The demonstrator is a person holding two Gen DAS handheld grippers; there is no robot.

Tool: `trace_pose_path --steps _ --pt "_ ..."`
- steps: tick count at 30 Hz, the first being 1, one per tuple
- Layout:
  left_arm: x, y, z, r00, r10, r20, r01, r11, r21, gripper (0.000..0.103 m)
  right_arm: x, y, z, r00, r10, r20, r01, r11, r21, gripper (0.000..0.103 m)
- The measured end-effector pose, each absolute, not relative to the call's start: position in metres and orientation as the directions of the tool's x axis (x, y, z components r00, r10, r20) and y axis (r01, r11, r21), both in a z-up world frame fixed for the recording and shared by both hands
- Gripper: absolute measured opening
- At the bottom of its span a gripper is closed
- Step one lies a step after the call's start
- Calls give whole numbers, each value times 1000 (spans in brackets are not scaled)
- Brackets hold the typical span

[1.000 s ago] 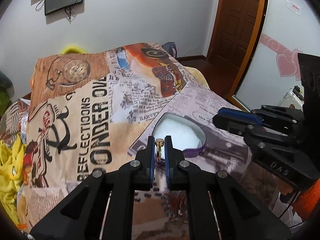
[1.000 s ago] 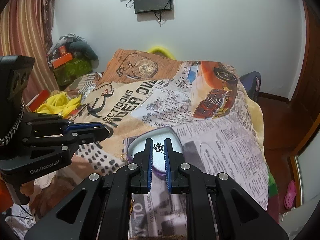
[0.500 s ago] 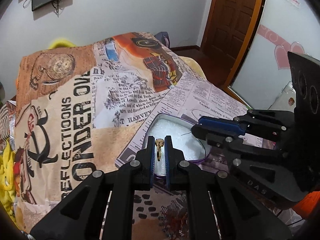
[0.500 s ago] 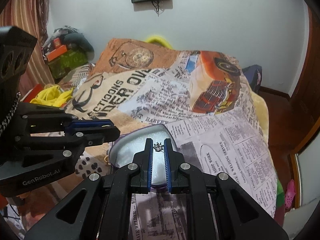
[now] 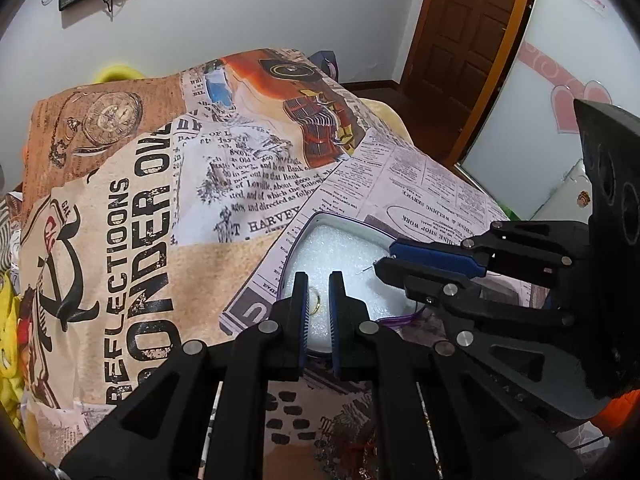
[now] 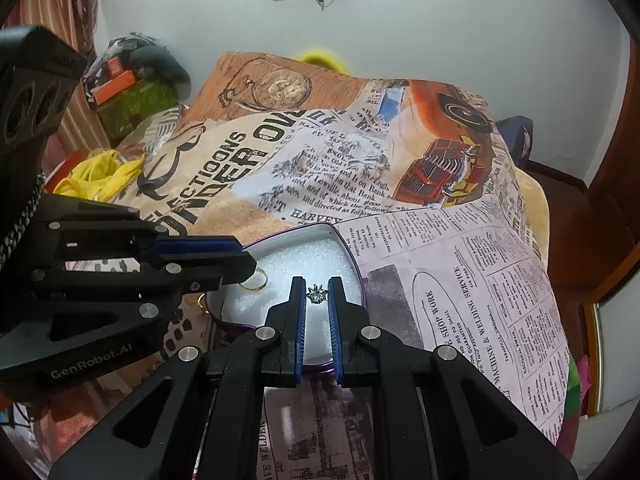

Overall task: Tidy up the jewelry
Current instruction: 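Open the left tool over the tin while the right tool releases its earring, then withdraw both tools from the tin back toward the bracelet pile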

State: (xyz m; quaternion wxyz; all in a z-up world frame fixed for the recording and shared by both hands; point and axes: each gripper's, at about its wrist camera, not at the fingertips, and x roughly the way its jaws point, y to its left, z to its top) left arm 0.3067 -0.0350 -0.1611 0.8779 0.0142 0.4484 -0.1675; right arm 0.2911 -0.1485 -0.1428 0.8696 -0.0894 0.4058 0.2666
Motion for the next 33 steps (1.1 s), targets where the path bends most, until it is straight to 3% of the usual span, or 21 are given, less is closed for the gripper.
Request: trace_pose_path --steps 10,13,18,27,33 --pt "290 -28 -145 565 -260 -783 285 952 -110 10 285 -150 -135 520 377 -766 -527 848 59 11" --pt "281 -26 -136 581 -250 -774 278 955 -100 15 280 -151 -130 533 366 -763 -520 853 46 13" --pt "263 -22 -118 622 -236 -747 264 961 -84 32 271 -156 -117 558 365 -745 -507 861 43 31" --pt "228 -16 -92 666 -210 -716 247 968 -55 44 242 -161 -90 607 362 -708 -497 867 18 31" --pt "205 -10 -88 666 -191 -721 229 972 -46 45 220 -163 -78 626 360 -691 -492 870 8 31"
